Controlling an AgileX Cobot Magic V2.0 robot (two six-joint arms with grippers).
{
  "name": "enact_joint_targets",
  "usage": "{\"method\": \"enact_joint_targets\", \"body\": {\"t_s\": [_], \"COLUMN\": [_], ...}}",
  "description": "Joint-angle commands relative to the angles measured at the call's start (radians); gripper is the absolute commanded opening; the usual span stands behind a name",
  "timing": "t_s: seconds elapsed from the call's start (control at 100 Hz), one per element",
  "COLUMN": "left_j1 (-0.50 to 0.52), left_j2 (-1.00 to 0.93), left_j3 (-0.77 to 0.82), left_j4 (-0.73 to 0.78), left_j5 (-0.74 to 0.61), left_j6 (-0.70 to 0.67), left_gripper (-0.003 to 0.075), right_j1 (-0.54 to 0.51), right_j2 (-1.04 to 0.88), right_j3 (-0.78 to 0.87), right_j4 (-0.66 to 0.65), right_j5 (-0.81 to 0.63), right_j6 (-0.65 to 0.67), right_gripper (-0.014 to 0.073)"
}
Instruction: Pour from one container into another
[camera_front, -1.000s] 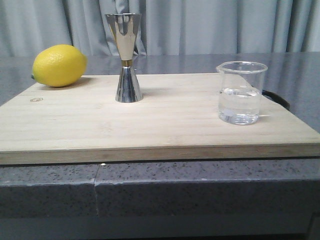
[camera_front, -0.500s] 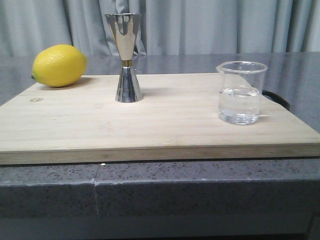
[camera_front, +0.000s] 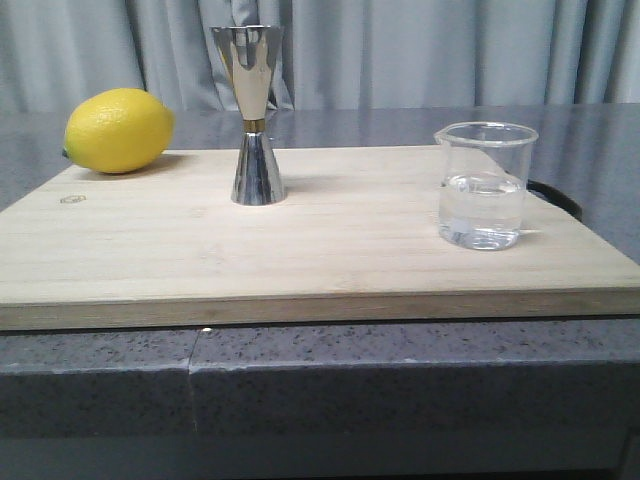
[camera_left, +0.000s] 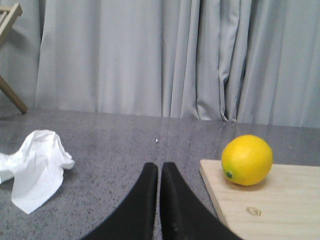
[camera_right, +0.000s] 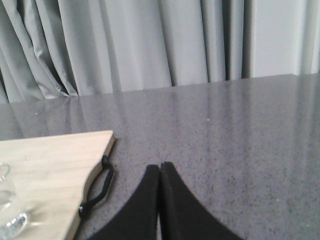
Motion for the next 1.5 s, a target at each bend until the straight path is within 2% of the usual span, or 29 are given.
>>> {"method": "enact_joint_targets", "body": {"t_s": [0.0, 0.23, 0.36, 1.03, 1.1, 1.15, 1.19, 1.25, 1.36, 1.44, 1.49], "left_j1": [0.002, 0.002, 0.002, 0.002, 0.002, 0.004, 0.004, 0.004, 0.004, 0.004, 0.004], "left_j2": [0.032, 0.224, 0.321, 0.382, 0.382, 0.383, 0.384, 0.388, 0.401, 0.405, 0.405], "left_j3": [-0.111, -0.366, -0.454, -0.464, -0.464, -0.464, -0.464, -0.464, -0.464, -0.464, -0.464], "left_j4": [0.011, 0.059, 0.059, 0.059, 0.059, 0.059, 0.059, 0.059, 0.065, 0.060, 0.055], "left_j5": [-0.015, 0.170, 0.184, 0.144, 0.148, 0.159, 0.164, 0.166, 0.162, 0.139, 0.139], "left_j6": [-0.004, -0.004, -0.004, -0.004, -0.004, -0.004, -0.004, -0.004, -0.004, -0.004, -0.004], "left_gripper": [-0.0019, -0.0019, -0.0019, -0.0019, -0.0019, -0.0016, 0.0010, 0.0091, 0.0353, 0.0531, 0.0585], "right_j1": [-0.006, -0.006, -0.006, -0.006, -0.006, -0.006, -0.006, -0.006, -0.006, -0.006, -0.006], "right_j2": [0.039, 0.225, 0.318, 0.352, 0.352, 0.352, 0.352, 0.353, 0.355, 0.355, 0.355], "right_j3": [-0.119, -0.318, -0.385, -0.388, -0.388, -0.388, -0.388, -0.388, -0.388, -0.388, -0.388], "right_j4": [-0.027, -0.107, -0.148, -0.141, -0.141, -0.141, -0.141, -0.143, -0.150, -0.150, -0.150], "right_j5": [0.014, 0.153, 0.151, 0.149, 0.151, 0.153, 0.151, 0.143, 0.143, 0.143, 0.151], "right_j6": [-0.005, -0.005, -0.005, -0.005, -0.003, -0.003, -0.003, -0.003, -0.003, -0.003, -0.003], "right_gripper": [-0.0065, -0.0065, -0.0065, -0.0065, -0.0056, -0.0013, 0.0043, 0.0192, 0.0493, 0.0612, 0.0643]}}
